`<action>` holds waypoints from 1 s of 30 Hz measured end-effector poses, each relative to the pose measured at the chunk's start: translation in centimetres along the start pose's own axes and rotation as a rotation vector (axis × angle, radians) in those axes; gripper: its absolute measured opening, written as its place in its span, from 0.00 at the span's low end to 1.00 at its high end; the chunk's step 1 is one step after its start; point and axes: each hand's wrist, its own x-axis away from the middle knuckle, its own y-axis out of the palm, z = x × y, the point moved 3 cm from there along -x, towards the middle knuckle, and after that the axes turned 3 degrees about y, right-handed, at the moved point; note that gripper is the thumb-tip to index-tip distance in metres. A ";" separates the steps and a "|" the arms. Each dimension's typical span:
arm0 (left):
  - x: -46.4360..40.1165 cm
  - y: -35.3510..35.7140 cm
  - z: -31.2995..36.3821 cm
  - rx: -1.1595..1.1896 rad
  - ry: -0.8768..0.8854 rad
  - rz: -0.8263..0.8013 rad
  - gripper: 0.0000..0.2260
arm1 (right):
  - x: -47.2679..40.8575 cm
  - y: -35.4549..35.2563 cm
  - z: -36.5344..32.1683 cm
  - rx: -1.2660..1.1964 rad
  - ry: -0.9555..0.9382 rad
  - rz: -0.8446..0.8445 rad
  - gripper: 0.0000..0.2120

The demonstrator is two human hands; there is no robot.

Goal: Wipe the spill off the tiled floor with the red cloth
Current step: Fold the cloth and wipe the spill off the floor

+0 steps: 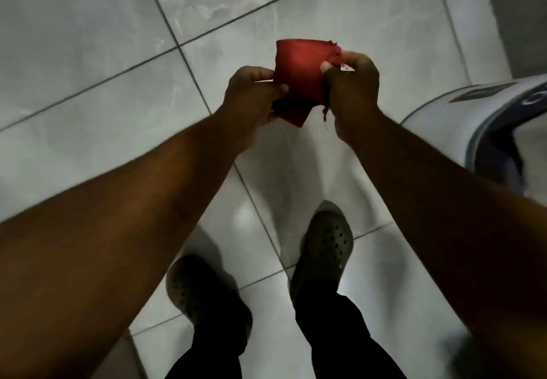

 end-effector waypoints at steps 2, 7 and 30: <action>-2.0 -1.2 -1.6 -0.057 0.037 0.000 0.06 | -1.9 2.0 2.2 -0.034 0.006 0.012 0.12; -7.0 -4.6 -5.4 -0.926 0.243 -0.057 0.22 | -5.2 3.9 8.4 0.091 -0.034 0.139 0.15; -8.8 -17.8 -14.7 -1.526 0.610 0.223 0.37 | -6.6 0.7 16.5 1.292 -0.241 -0.117 0.31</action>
